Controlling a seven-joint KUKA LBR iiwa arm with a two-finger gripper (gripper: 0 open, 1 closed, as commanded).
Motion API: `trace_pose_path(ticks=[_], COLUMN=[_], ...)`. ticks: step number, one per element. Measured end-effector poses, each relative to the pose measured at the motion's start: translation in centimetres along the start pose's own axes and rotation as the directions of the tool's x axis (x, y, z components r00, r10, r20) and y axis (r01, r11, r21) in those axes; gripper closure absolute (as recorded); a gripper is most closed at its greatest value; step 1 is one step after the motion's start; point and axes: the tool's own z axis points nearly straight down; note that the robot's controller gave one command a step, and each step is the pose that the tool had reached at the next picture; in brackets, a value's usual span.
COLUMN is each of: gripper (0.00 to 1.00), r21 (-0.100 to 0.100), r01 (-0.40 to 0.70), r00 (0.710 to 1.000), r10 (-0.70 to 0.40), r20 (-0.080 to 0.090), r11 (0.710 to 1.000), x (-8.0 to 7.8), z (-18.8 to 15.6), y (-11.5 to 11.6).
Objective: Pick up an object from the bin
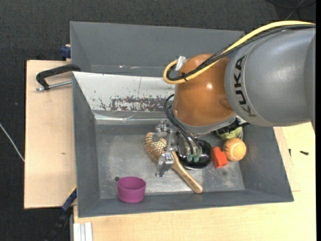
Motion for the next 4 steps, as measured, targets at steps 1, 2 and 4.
trace_pose_path(ticks=[1, 2, 4], gripper=[0.00, 0.00, 0.00], r21=[-0.002, 0.000, -0.003], r01=[-0.054, -0.192, -0.229], r00=[0.998, 0.981, 0.973], r10=[0.054, 0.192, 0.229], r20=[0.008, 0.003, 0.008], r11=[0.999, 0.981, 0.974], x=[-4.1, -5.1, -5.5], z=[3.9, 5.0, 5.4], y=[-4.2, -5.5, -3.2])
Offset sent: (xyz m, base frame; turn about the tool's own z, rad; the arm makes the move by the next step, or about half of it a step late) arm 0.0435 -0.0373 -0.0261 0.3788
